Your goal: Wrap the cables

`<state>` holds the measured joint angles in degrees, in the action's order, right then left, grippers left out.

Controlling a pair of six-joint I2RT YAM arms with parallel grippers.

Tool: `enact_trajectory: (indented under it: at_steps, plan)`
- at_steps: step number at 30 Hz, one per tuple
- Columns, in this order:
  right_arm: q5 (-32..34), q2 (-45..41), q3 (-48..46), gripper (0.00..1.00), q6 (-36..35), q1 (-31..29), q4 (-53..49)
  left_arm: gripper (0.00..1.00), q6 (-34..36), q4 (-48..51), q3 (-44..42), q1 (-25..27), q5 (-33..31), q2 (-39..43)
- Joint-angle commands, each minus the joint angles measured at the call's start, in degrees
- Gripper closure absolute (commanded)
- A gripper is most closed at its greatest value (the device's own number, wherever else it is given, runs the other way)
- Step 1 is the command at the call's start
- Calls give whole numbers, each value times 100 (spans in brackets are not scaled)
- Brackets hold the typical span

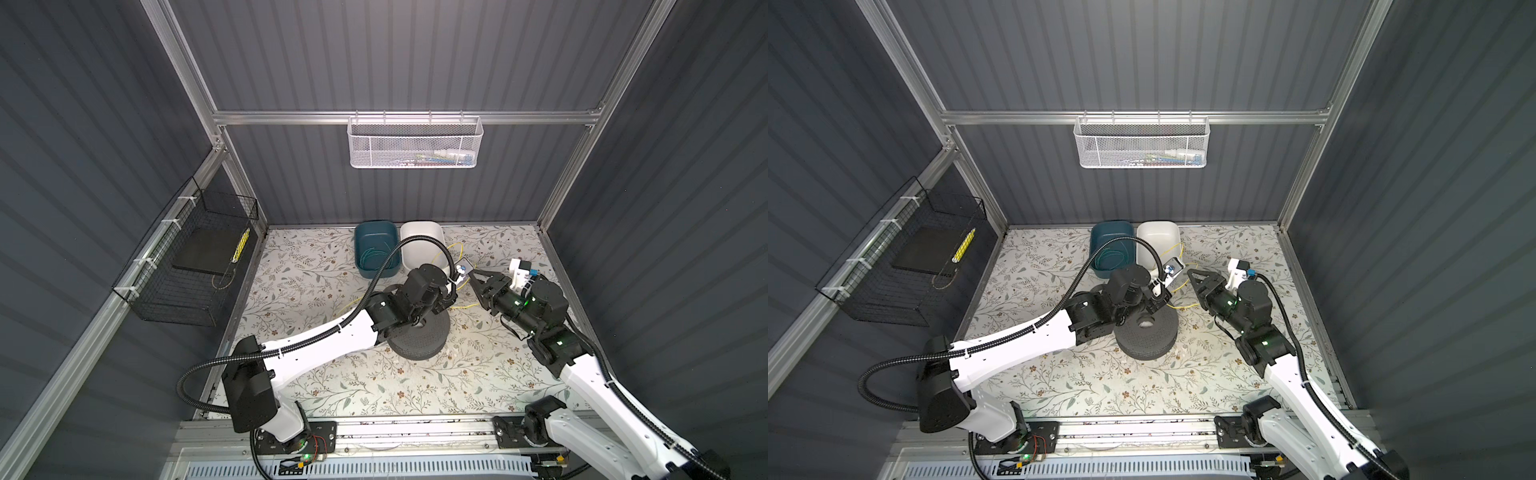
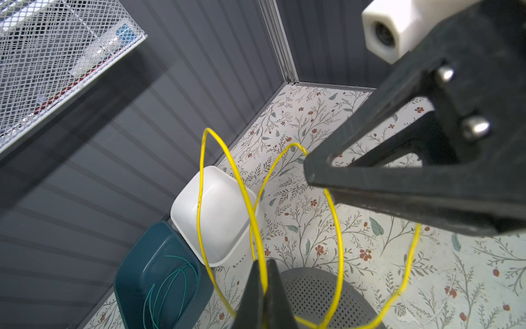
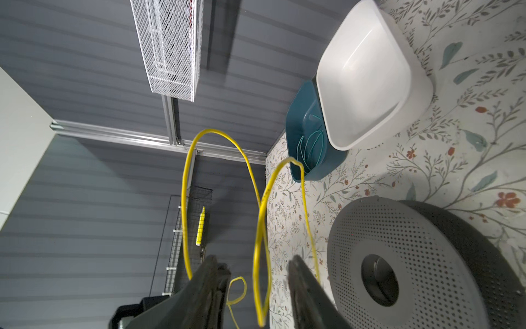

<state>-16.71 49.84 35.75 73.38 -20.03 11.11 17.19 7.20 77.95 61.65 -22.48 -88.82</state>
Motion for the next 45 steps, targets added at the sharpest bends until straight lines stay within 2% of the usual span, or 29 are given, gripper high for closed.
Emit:
enact_trajectory:
  at_steps: [1, 9, 12, 14, 20, 27, 29, 32, 38, 45]
  plan:
    - [-195, 116, -13, 67, 9, 10, 521, 100, -119, -65, 181, -48, 24, 172]
    - [-113, 165, 71, 92, -211, 58, 475, 100, -141, -47, 80, -48, 35, 275]
    - [-190, 153, 153, 100, -357, 276, 432, 100, -150, -46, 56, -48, 49, 352]
    - [-193, 162, 231, 100, -467, 500, 368, 100, -155, -22, 46, -48, 70, 433]
    - [-826, 332, 400, 100, -522, 1486, 288, 100, -406, 219, -9, -48, 477, 870]
    - [-1188, 666, 746, 100, -538, 2590, 453, 100, -313, 814, -558, -48, 592, 1555]
    - [-1338, 838, 869, 100, -481, 2885, 607, 100, -243, 1123, -679, -48, 448, 1636]
    - [-1550, 1082, 1055, 100, -313, 3331, 864, 100, -196, 1603, -818, -48, -136, 1578]
    - [-1872, 1393, 1423, 100, -36, 3923, 1178, 100, 126, 1750, -1212, -48, -1157, 1322]
    - [-1993, 1513, 1468, 100, 545, 4626, 1638, 100, 298, 1293, -1832, -48, -1435, 1035]
